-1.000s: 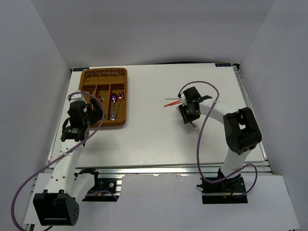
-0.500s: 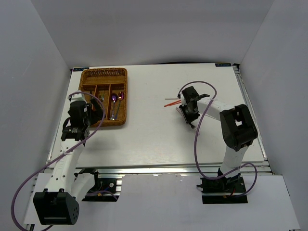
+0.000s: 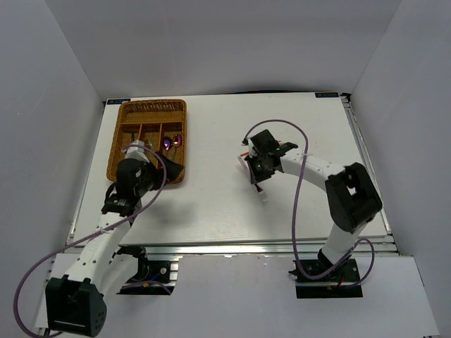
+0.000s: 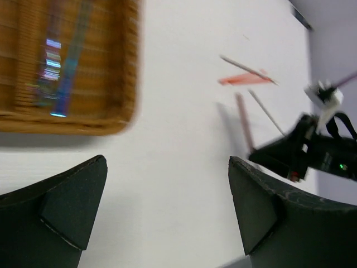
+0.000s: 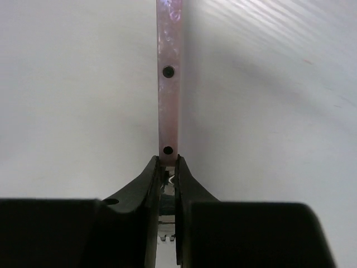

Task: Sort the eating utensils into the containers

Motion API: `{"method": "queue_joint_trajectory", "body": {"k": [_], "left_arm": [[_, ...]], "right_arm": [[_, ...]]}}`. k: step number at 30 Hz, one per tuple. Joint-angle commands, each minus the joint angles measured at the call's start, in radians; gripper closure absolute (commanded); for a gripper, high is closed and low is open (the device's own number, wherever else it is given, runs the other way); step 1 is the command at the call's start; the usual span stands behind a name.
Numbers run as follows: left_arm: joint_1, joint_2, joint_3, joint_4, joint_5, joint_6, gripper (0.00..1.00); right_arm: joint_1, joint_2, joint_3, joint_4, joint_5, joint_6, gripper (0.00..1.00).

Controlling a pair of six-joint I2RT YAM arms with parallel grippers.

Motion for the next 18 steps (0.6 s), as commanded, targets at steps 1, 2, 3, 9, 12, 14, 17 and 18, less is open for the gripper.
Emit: {"method": "queue_joint_trajectory", "body": {"k": [1,2,3,9,12,14,17,18], "left_arm": [[-0.127,0.036,0.0,0.24,0.08,-0.148,0.02],[-0.183,0.06,0.006,0.254,0.072,-0.174,0.02],[-0.203,0.082,0.011,0.271,0.068,-0.185,0.02],[-0.288,0.117,0.034,0.366,0.025,-0.243,0.02],[-0.299,0.151,0.052,0.36,0.018,-0.245,0.02],[-0.303,0.169,0.048,0.364,0.008,-0.251,0.05],[-0.309,0.189,0.037,0.393,0.012,-0.268,0.09],[-0.312,0.194,0.037,0.409,0.014,-0.269,0.14]], "right_arm": [[0.097,-0.141,0.013,0.129,-0.149,0.168,1.0],[0.135,-0.164,0.02,0.164,-0.156,0.192,1.0],[0.153,-0.171,0.026,0.179,-0.157,0.232,1.0],[0.253,-0.224,0.095,0.195,-0.126,0.291,1.0],[0.293,-0.245,0.123,0.199,-0.123,0.303,1.0],[0.319,-0.256,0.129,0.213,-0.12,0.315,1.0],[0.344,-0.245,0.157,0.215,-0.136,0.323,1.0],[0.348,-0.239,0.163,0.218,-0.143,0.323,1.0]]}}
